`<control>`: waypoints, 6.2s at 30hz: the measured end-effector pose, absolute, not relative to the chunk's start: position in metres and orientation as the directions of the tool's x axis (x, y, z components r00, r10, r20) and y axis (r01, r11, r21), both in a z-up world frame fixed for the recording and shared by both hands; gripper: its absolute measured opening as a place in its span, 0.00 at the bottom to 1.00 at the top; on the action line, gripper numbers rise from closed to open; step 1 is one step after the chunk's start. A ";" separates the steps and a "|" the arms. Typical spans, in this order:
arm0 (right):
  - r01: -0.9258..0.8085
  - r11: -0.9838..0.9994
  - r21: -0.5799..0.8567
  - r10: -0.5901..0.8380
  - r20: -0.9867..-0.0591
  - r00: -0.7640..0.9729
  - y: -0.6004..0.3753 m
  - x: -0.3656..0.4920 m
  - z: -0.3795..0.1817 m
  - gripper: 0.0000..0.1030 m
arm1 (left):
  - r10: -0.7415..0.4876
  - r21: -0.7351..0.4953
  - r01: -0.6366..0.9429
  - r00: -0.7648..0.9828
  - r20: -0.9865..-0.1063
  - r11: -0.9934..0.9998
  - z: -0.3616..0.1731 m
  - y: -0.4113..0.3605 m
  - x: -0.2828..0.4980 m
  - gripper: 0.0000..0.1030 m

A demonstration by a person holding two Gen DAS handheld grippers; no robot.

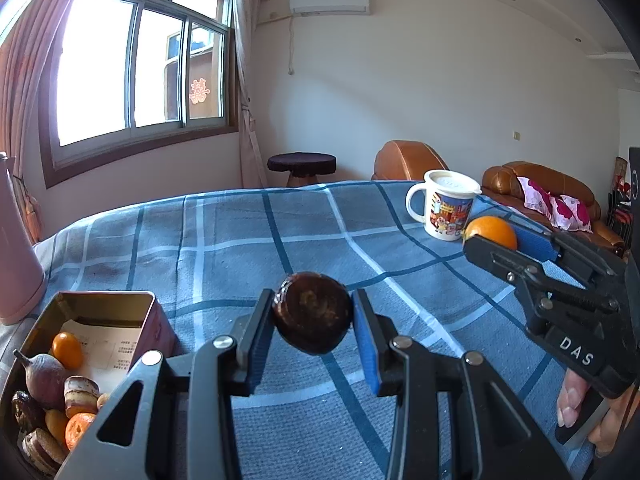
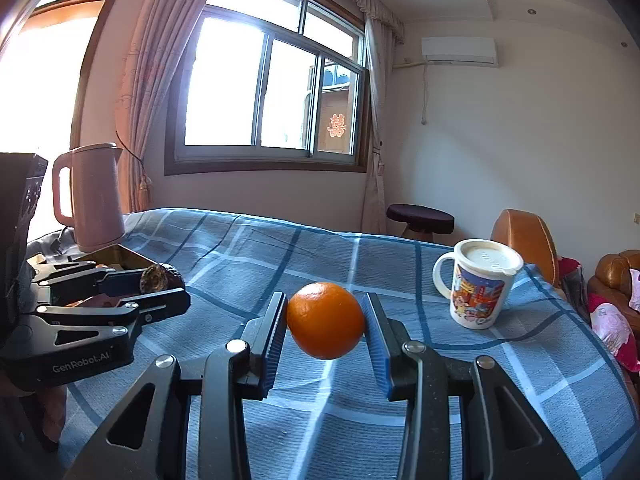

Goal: Organize fruits

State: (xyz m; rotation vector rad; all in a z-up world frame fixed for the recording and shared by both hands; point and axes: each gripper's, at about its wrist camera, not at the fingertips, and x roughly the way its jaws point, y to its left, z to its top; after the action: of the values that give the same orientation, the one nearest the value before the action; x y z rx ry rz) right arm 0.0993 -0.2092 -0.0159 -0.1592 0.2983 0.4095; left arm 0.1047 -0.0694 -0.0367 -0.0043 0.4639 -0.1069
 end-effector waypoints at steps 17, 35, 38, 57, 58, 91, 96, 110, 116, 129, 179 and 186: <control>-0.486 0.872 -0.064 0.438 -0.343 0.831 -0.177 0.092 -0.017 0.39 | -0.103 -0.046 0.093 0.885 -0.453 0.995 -0.037 -0.050 0.093 0.39; -0.545 0.836 -0.071 0.486 -0.368 0.793 -0.138 0.085 -0.020 0.39 | -0.074 -0.054 0.057 0.903 -0.423 0.997 -0.034 -0.020 0.071 0.39; -0.555 0.829 -0.076 0.493 -0.370 0.787 -0.132 0.084 -0.020 0.39 | -0.070 -0.058 0.050 0.905 -0.419 0.997 -0.034 -0.014 0.067 0.39; -0.614 0.782 -0.108 0.540 -0.376 0.753 -0.084 0.076 -0.013 0.39 | -0.015 -0.078 -0.017 0.924 -0.382 0.997 -0.023 0.024 0.046 0.39; -0.617 0.780 -0.109 0.542 -0.376 0.751 -0.082 0.076 -0.013 0.39 | -0.009 -0.075 -0.022 0.925 -0.380 0.997 -0.022 0.026 0.045 0.39; -0.700 0.705 -0.112 0.620 -0.381 0.686 -0.028 0.071 -0.009 0.39 | 0.099 -0.073 -0.139 0.913 -0.395 0.988 -0.028 0.080 0.024 0.39; -0.709 0.696 -0.113 0.628 -0.382 0.678 -0.021 0.070 -0.009 0.39 | 0.114 -0.068 -0.153 0.911 -0.396 0.986 -0.028 0.086 0.021 0.39; -0.734 0.668 -0.119 0.648 -0.392 0.653 0.000 0.066 -0.011 0.39 | 0.149 -0.070 -0.194 0.901 -0.408 0.978 -0.031 0.105 0.012 0.39; -0.744 0.657 -0.120 0.652 -0.403 0.642 0.010 0.063 -0.016 0.39 | 0.160 -0.078 -0.210 0.896 -0.415 0.975 -0.034 0.113 0.009 0.39; -0.762 0.635 -0.127 0.659 -0.426 0.620 0.032 0.060 -0.022 0.39 | 0.176 -0.089 -0.237 0.883 -0.435 0.967 -0.039 0.129 0.004 0.39; -0.661 0.745 -0.091 0.571 -0.424 0.703 -0.004 0.058 -0.024 0.64 | 0.204 -0.080 -0.257 0.890 -0.407 0.963 -0.027 0.128 -0.010 0.73; -0.631 0.771 -0.085 0.557 -0.389 0.734 -0.019 0.055 -0.021 0.66 | 0.213 -0.063 -0.256 0.896 -0.390 0.965 -0.022 0.118 -0.015 0.83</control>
State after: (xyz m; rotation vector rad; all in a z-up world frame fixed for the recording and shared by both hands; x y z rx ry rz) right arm 0.0549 -0.0193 -0.0209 -0.2175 0.3560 0.6587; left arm -0.0145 0.1177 -0.0225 -0.1136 0.3913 0.2435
